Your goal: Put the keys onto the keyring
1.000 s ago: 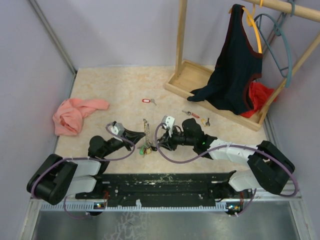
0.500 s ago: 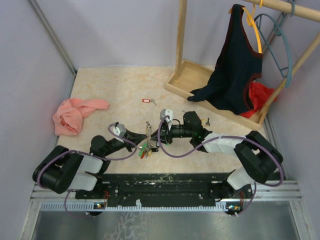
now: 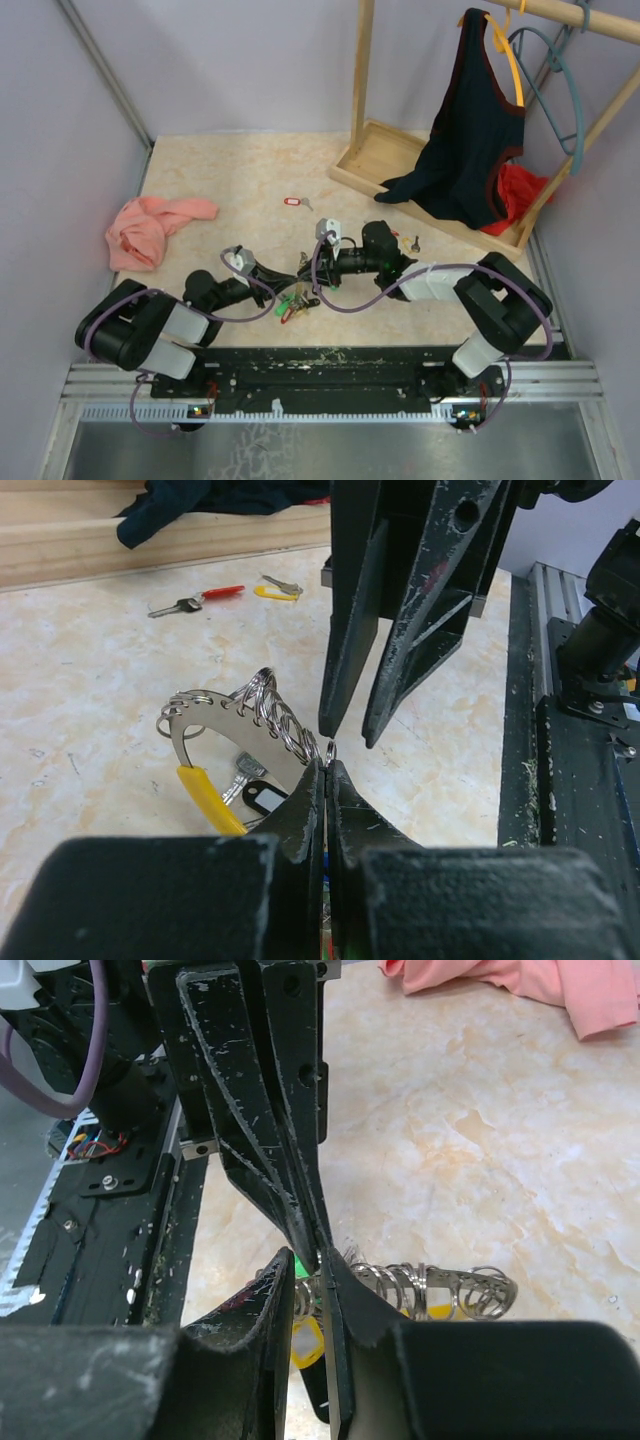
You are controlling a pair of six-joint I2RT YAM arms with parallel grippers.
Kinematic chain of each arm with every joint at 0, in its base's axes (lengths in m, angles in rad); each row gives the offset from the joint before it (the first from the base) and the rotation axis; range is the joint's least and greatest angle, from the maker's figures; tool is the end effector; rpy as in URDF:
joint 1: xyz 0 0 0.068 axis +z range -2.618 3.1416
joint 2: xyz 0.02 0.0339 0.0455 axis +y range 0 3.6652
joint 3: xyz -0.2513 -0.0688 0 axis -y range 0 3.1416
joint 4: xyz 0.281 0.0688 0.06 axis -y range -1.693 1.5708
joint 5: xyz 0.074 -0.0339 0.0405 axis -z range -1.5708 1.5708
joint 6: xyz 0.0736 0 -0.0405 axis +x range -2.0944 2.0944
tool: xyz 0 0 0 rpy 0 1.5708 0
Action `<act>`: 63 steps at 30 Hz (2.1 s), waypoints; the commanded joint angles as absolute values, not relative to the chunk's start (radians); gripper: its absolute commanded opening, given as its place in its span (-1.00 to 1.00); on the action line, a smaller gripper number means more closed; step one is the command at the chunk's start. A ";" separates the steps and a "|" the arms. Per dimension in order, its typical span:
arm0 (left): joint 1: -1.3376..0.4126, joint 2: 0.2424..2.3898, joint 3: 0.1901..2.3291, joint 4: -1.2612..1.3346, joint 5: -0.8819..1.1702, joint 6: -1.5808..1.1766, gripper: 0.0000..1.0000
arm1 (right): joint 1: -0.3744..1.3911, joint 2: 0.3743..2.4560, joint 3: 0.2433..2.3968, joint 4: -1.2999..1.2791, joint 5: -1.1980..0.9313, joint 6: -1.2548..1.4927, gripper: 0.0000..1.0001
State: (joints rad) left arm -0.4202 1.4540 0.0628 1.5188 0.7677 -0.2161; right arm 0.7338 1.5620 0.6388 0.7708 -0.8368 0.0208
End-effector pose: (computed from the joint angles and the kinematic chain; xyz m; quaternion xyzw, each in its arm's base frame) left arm 0.1854 -0.1388 0.1135 0.3421 0.5807 -0.4527 0.5838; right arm 0.2285 0.2797 0.1582 -0.4900 0.5575 0.5059 0.4396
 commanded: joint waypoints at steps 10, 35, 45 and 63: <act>-0.412 1.474 0.057 1.743 0.784 -0.257 -0.99 | 0.711 1.568 0.632 0.787 -0.862 0.005 -0.67; -0.411 1.533 0.083 1.790 0.846 -0.296 -1.00 | 0.712 1.681 0.613 0.892 -0.862 0.089 -0.68; -0.411 1.497 0.094 1.790 0.890 -0.315 -1.00 | 0.693 1.665 0.581 0.985 -0.866 0.113 -0.64; -0.411 1.510 0.115 1.790 0.897 -0.327 -0.99 | 0.694 1.661 0.584 1.018 -0.938 0.131 -0.88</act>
